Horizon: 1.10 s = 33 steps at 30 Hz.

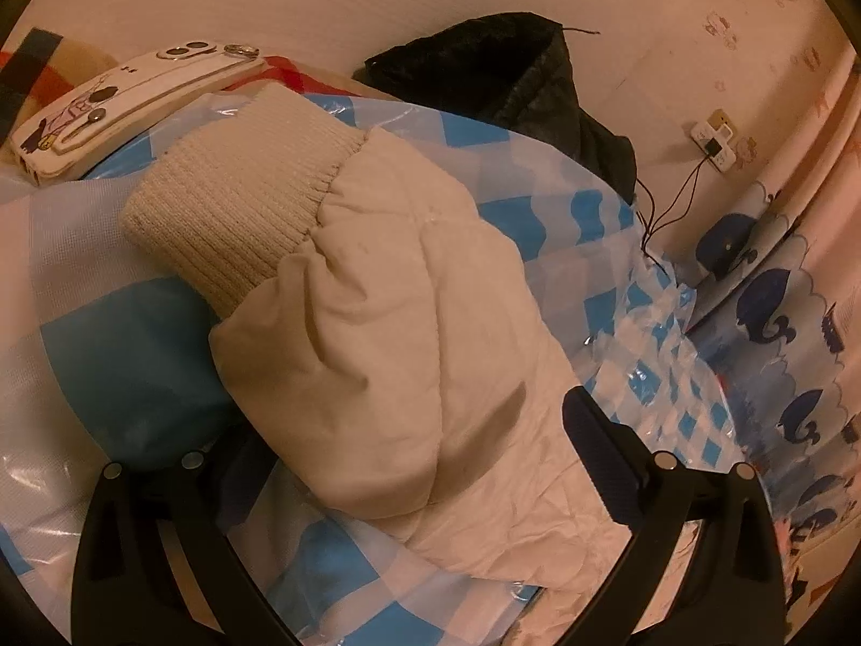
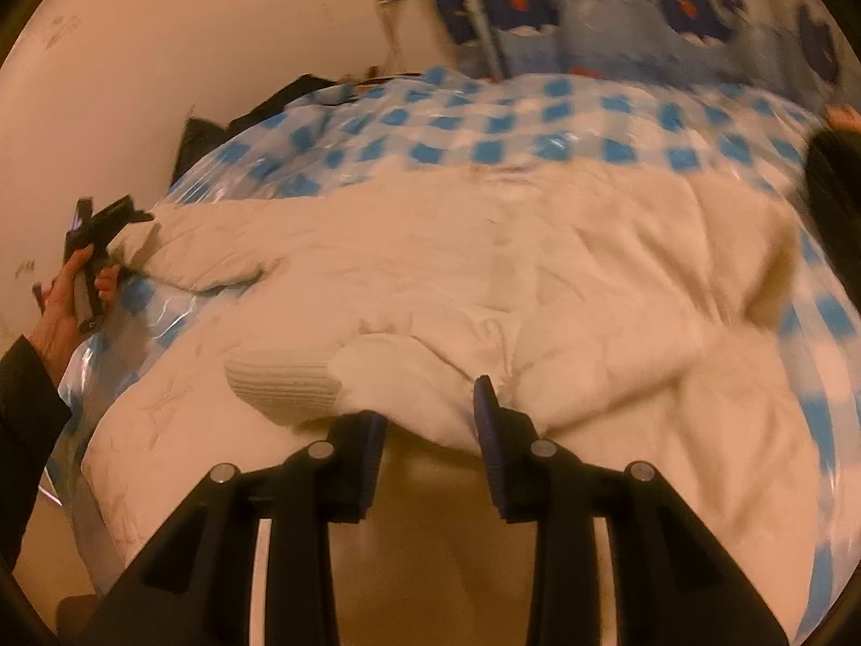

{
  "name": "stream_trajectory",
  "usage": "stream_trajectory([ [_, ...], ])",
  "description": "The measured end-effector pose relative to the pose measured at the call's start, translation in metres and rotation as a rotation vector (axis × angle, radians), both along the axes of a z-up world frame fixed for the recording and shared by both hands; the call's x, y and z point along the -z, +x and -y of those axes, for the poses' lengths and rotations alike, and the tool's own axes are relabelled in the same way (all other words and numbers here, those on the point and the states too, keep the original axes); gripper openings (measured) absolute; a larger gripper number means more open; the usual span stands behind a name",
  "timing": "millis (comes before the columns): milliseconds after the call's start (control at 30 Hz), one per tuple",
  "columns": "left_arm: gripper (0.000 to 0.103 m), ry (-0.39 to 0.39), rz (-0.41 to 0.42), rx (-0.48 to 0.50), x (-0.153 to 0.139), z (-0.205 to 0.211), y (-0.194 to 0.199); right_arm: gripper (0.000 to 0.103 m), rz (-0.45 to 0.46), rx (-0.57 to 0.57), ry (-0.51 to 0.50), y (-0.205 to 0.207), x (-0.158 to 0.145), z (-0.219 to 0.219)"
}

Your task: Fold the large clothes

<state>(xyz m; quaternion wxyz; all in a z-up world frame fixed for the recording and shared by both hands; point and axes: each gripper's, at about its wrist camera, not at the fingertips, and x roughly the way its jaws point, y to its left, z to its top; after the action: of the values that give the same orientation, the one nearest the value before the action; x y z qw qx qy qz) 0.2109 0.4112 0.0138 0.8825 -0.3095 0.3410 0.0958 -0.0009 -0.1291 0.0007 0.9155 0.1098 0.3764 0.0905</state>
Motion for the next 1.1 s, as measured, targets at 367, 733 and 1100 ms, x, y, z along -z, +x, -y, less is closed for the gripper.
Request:
stream_trajectory([
  [367,0.095,0.092,-0.016,0.055,0.003,0.010,0.000,0.071,0.063,-0.294,-0.863,-0.012,0.007,-0.073],
  [733,0.095,0.070,-0.005,0.077,0.002,0.008,-0.004,0.006,0.037,-0.198,-0.273,0.085,-0.049,-0.029],
  [1100,0.095,0.060,0.022,0.109,0.002,0.007,-0.011,0.008,0.171,0.192,0.012,0.186,-0.045,-0.025],
])
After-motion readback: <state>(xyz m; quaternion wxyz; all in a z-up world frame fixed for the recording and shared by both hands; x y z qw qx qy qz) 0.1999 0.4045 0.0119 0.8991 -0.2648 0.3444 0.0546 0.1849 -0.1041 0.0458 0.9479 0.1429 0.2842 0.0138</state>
